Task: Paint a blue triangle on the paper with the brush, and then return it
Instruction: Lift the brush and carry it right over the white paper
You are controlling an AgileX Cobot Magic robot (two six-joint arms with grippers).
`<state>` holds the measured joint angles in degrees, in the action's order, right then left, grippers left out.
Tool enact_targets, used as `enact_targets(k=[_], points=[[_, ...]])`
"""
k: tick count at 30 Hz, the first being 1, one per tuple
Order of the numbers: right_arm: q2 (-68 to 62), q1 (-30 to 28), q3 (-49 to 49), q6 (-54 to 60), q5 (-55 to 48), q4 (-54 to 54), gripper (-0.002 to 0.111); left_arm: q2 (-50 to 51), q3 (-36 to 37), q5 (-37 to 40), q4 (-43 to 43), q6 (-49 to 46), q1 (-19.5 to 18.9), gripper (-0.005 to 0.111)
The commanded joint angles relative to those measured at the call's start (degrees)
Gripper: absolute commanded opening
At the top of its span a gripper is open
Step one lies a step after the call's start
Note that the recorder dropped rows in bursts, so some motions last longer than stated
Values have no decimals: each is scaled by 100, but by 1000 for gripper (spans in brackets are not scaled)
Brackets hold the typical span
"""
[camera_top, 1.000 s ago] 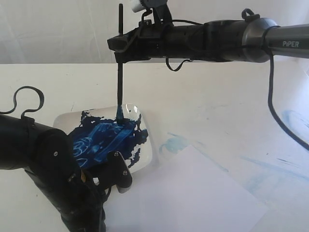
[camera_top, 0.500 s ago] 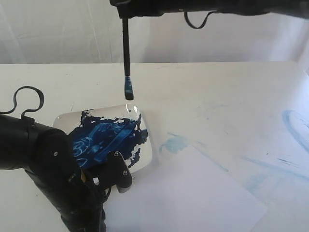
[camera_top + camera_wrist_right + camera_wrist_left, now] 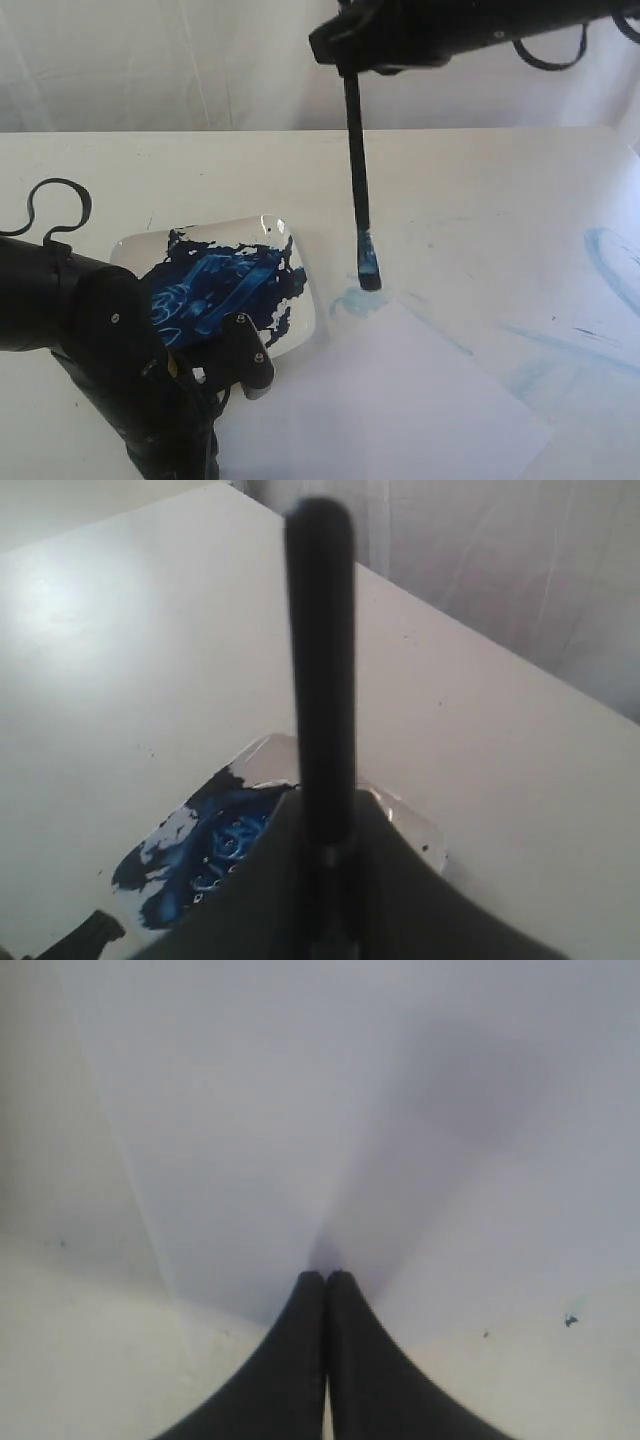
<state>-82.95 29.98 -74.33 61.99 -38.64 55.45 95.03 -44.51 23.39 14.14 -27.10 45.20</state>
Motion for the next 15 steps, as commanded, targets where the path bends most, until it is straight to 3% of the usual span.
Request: enact_targets(k=[1,8,15], points=[[491,-43,1013,734,257,959,3,35,53,189,38,-1,8,0],[715,-43,2184,3038,1,3654,3,35,53,179,38,-1,8,0],[847,-43,2759,3737,-342,4212,3,35,53,193,38,-1,8,0]])
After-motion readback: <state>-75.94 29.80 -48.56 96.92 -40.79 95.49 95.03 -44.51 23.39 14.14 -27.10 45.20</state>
